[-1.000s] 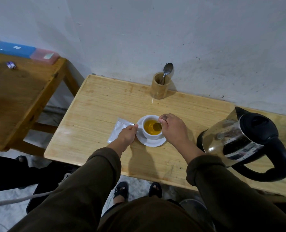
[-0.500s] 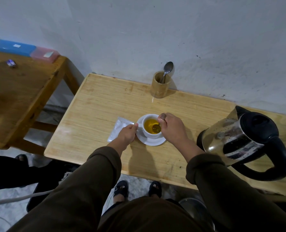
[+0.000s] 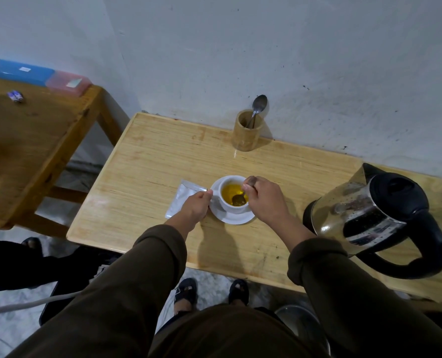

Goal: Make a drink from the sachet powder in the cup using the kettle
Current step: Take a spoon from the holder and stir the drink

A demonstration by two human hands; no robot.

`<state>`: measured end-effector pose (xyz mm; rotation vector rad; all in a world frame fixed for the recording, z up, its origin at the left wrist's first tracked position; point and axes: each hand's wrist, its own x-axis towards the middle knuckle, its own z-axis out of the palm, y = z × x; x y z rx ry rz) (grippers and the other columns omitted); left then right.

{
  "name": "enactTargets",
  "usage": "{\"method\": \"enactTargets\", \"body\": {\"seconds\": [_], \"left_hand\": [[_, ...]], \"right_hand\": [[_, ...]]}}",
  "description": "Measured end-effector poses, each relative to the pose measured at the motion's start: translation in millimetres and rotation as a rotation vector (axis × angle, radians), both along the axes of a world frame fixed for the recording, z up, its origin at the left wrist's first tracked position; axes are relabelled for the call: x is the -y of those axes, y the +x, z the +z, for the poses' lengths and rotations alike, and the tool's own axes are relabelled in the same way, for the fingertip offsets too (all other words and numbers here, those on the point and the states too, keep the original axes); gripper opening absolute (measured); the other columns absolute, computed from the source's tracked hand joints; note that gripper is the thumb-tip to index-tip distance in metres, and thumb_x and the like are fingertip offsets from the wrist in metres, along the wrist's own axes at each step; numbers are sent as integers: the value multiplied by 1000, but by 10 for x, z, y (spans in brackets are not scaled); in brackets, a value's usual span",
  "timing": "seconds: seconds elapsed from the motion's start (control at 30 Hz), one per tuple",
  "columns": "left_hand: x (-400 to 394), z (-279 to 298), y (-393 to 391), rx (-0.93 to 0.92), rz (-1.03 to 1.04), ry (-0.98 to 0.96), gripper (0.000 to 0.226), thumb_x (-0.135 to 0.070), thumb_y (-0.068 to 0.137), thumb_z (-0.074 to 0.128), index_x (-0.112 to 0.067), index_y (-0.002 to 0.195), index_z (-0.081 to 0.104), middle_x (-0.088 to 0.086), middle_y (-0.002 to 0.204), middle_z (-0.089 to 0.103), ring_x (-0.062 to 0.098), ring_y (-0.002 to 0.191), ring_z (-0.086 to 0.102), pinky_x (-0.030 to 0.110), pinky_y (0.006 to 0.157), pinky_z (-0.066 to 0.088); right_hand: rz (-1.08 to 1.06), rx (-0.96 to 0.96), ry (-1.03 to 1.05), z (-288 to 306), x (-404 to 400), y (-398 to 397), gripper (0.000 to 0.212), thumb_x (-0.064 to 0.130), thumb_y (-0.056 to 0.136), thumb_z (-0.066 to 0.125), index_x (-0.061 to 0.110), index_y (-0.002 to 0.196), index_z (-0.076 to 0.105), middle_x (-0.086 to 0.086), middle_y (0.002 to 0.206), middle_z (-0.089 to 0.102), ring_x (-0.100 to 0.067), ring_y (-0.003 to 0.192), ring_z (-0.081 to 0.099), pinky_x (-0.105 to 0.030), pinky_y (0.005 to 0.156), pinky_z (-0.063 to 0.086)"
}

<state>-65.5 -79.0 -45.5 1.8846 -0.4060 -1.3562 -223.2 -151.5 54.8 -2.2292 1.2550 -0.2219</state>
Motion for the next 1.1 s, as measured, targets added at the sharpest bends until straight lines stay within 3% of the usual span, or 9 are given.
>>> {"method": "enactTargets", "body": {"seconds": [0.07,0.13,0.23,0.37,0.53,0.7,0.83,0.97,1.1], "left_hand": [[1,-3,7,15,-3,7,50,-44,98,38,-11,134,52,17,132,58,32,124,53,41,103,44],[-3,-9,11,17,-7,2,51,-44,98,38,-10,133,52,18,138,55,35,131,48,44,108,40],[-3,-16,12,26,-25,-2,50,-44,98,38,-9,131,54,19,130,59,35,124,53,43,105,43],[2,-27,16,25,-25,-3,49,-43,99,37,-10,129,55,9,108,61,23,100,55,36,96,44],[-1,-20,36,29,-39,15,51,-47,97,38,-14,133,53,11,135,57,29,127,51,46,112,38],[-5,-18,41,37,-49,13,52,-48,96,38,-13,131,55,12,133,59,30,124,53,48,110,40],[3,-49,46,35,-44,7,52,-47,96,38,-11,130,55,17,130,60,35,122,54,47,107,43],[3,-65,41,16,-32,4,51,-45,97,39,-9,130,55,9,103,56,24,95,51,35,82,42],[10,-92,55,24,-44,8,51,-47,97,38,-11,129,56,14,117,62,25,104,55,36,92,43]], "right_hand": [[-17,-36,-68,-7,1,-16,28,23,96,43,10,102,67,-9,100,68,-26,95,60,-36,77,48],[-34,-42,-114,-7,-8,-4,29,22,97,42,12,108,67,-8,104,69,-25,100,57,-35,80,47],[-24,-33,-99,-5,-21,32,30,22,97,42,17,111,68,-5,108,71,-25,104,57,-36,83,47],[-28,25,-2,6,-19,56,26,24,95,50,16,104,73,-8,103,75,-26,99,64,-36,84,51],[-28,-14,32,-2,33,3,30,26,94,47,7,89,69,-10,94,72,-27,90,65,-37,78,51],[-30,-58,-98,15,19,4,30,24,97,41,17,108,68,-3,109,70,-24,103,57,-37,84,49],[8,-25,-49,38,-28,46,28,25,96,46,20,111,70,-4,110,72,-25,103,57,-37,85,48],[41,29,23,61,-29,70,27,25,95,50,8,97,71,-11,99,73,-28,93,63,-35,78,48],[-9,-25,-25,28,18,72,30,26,96,45,6,101,66,-12,100,69,-29,93,61,-33,75,45]]}}
